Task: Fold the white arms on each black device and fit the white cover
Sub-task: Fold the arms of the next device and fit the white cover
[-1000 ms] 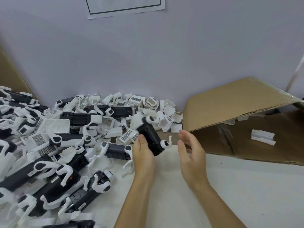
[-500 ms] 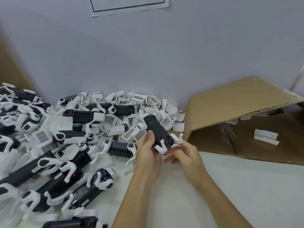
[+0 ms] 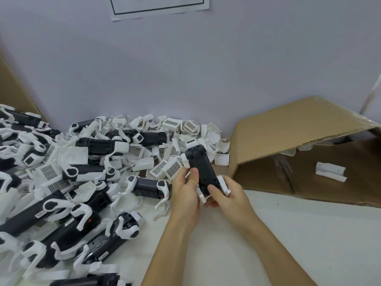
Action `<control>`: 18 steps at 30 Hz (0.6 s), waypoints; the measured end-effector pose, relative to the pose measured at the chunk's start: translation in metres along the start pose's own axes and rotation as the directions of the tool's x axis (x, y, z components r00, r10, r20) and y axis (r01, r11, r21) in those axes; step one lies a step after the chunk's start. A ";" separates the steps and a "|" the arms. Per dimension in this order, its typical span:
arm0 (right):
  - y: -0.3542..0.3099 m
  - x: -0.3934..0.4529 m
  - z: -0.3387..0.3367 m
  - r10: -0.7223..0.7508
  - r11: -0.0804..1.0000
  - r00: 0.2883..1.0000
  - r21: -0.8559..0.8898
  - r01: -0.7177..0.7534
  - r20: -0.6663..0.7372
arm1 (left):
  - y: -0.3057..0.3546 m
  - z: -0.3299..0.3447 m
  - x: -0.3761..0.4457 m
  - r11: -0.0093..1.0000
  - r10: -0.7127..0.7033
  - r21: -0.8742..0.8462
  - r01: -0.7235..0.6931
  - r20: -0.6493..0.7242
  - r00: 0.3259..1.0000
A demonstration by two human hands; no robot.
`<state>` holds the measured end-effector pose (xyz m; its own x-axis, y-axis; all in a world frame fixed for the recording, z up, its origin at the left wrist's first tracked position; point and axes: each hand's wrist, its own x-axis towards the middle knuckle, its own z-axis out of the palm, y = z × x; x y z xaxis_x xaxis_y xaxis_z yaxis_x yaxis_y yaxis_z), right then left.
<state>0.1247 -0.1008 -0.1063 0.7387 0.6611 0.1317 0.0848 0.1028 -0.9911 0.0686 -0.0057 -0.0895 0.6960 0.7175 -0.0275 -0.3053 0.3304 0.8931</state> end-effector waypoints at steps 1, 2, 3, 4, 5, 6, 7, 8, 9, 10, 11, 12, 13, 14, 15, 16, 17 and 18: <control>0.000 0.000 -0.001 0.005 1.000 1.000 0.003 -0.005 0.010 | 0.000 0.000 0.000 1.000 0.007 0.002 -0.007 -0.004 1.000; 0.000 0.000 -0.002 0.006 1.000 1.000 0.007 -0.006 0.018 | -0.001 0.000 0.000 1.000 0.011 0.002 -0.011 -0.004 1.000; 0.000 0.000 -0.002 0.007 1.000 1.000 0.014 -0.007 0.023 | -0.001 0.001 0.000 1.000 0.013 0.003 -0.013 -0.002 1.000; 0.000 0.000 -0.003 0.005 1.000 1.000 0.021 -0.006 0.029 | -0.001 0.001 0.000 1.000 0.017 0.005 -0.017 0.001 1.000; -0.001 0.000 -0.003 0.002 1.000 0.999 0.023 -0.003 0.037 | -0.001 0.001 0.000 1.000 0.022 0.003 -0.022 0.001 1.000; -0.001 -0.001 -0.003 -0.002 1.000 0.999 0.020 0.001 0.046 | -0.001 0.000 0.001 1.000 0.028 0.000 -0.028 -0.003 1.000; 0.000 -0.001 -0.002 -0.002 1.000 0.999 0.011 0.002 0.051 | -0.001 -0.001 0.001 0.999 0.033 -0.004 -0.033 -0.005 0.999; 0.000 -0.001 -0.001 0.000 1.000 0.999 0.002 0.000 0.049 | -0.002 -0.001 0.002 0.999 0.036 -0.003 -0.036 -0.006 0.999; 0.000 -0.001 -0.001 0.003 1.000 0.999 -0.006 -0.003 0.041 | -0.002 -0.002 0.002 0.999 0.041 0.006 -0.041 -0.004 0.999; 0.001 0.000 -0.001 0.006 1.000 1.000 -0.012 -0.005 0.031 | -0.003 -0.002 0.002 0.999 0.048 0.025 -0.048 0.000 0.999; 0.001 0.000 -0.001 0.007 1.000 1.000 -0.016 -0.006 0.020 | -0.005 -0.003 0.003 0.997 0.058 0.048 -0.058 0.006 0.998; 0.002 0.000 -0.001 0.006 1.000 1.000 -0.019 -0.005 0.012 | -0.006 -0.003 0.003 0.995 0.068 0.066 -0.069 0.016 0.998; 0.002 0.000 -0.001 0.004 1.000 1.000 -0.019 -0.004 0.008 | -0.006 -0.002 0.002 0.994 0.077 0.076 -0.079 0.026 0.997; 0.003 0.000 -0.001 0.004 1.000 1.000 -0.017 -0.004 0.008 | -0.006 -0.002 0.002 0.993 0.084 0.076 -0.086 0.031 0.996; 0.003 0.000 -0.001 0.003 1.000 1.000 -0.016 -0.003 0.015 | -0.005 -0.001 0.002 0.994 0.085 0.066 -0.087 0.029 0.996; 0.003 0.000 -0.001 0.002 1.000 1.000 -0.015 -0.001 0.024 | -0.005 -0.001 0.002 0.995 0.083 0.051 -0.084 0.023 0.996; 0.004 0.000 -0.001 0.001 1.000 0.999 -0.016 0.000 0.032 | -0.005 -0.001 0.002 0.996 0.081 0.037 -0.082 0.018 0.997; 0.005 0.000 -0.001 0.000 1.000 0.999 -0.016 0.000 0.033 | -0.005 -0.002 0.002 0.996 0.081 0.032 -0.082 0.015 0.997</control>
<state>0.1259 -0.1013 -0.1109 0.7166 0.6849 0.1319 0.0958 0.0907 -0.9913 0.0708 -0.0047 -0.0951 0.6785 0.7328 0.0517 -0.3404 0.2513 0.9061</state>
